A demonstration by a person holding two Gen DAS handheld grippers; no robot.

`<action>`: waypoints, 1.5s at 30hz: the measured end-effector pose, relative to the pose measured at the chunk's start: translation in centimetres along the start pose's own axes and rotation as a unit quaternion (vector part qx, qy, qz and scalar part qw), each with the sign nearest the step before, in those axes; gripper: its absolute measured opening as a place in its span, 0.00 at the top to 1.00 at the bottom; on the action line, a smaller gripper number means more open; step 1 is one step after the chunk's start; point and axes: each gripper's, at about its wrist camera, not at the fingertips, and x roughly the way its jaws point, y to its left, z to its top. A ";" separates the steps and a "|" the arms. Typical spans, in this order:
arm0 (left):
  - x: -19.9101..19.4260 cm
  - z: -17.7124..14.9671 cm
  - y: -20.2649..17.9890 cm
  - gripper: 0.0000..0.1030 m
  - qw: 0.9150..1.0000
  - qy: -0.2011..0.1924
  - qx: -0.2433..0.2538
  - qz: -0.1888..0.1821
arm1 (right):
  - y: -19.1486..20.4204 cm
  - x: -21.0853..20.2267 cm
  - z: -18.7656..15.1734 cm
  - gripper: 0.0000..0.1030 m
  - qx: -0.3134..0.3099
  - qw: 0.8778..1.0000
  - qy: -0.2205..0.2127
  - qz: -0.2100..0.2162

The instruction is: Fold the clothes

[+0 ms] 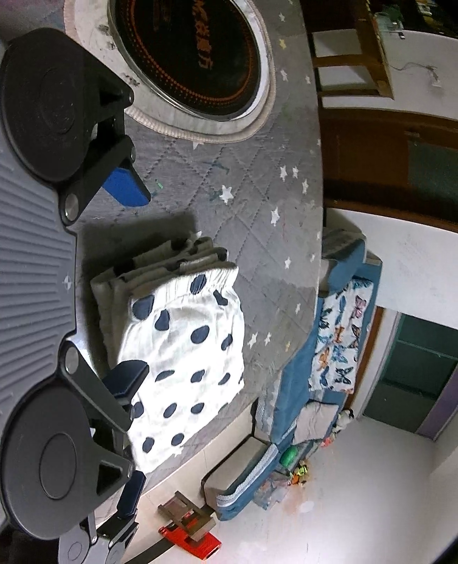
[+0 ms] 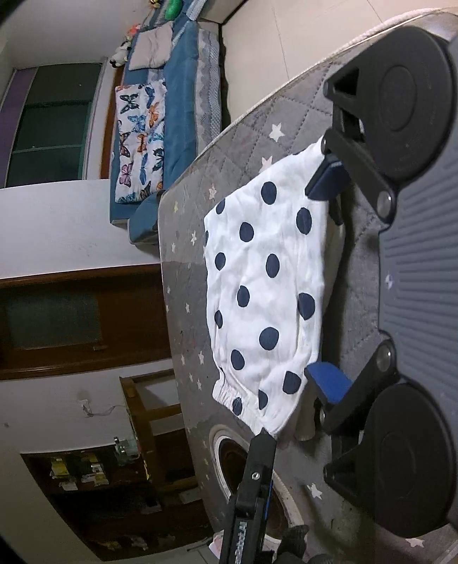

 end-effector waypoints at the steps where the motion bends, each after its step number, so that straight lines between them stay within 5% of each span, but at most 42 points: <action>1: -0.3 -0.1 0.0 0.03 1.000 -0.004 0.003 -0.001 | 0.2 -0.2 -0.1 0.00 -0.002 1.000 -0.002 -0.004; 45: -4.4 -5.1 0.9 0.00 1.000 -0.019 0.012 0.007 | 3.5 -1.2 -2.9 0.00 0.014 0.999 0.006 -0.047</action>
